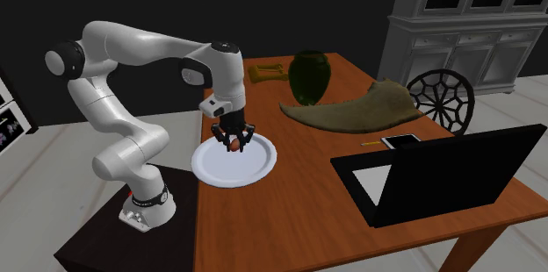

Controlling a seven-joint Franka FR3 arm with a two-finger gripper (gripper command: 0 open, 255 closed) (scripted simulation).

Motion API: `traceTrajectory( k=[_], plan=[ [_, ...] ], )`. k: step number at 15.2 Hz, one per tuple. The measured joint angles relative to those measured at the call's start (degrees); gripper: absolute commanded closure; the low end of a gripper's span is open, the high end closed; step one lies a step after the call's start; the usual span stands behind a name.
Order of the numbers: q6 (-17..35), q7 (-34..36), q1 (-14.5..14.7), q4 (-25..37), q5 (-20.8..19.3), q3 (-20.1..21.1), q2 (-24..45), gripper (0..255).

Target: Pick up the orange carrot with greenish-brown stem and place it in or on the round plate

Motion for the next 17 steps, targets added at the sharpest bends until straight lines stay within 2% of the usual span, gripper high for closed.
traceTrajectory(
  k=[3, 9, 10, 17],
  plan=[
    [2.04, -0.23, 0.18, -2.21, 0.34, 0.34, 0.02, 255],
    [2.49, -0.24, 0.24, -2.68, 0.46, 0.47, 0.03, 255],
    [2.5, -0.24, 0.24, -2.68, 0.46, 0.47, 0.03, 0],
    [1.64, -0.19, 0.21, -1.92, 0.33, 0.28, -0.1, 0]
  ],
)
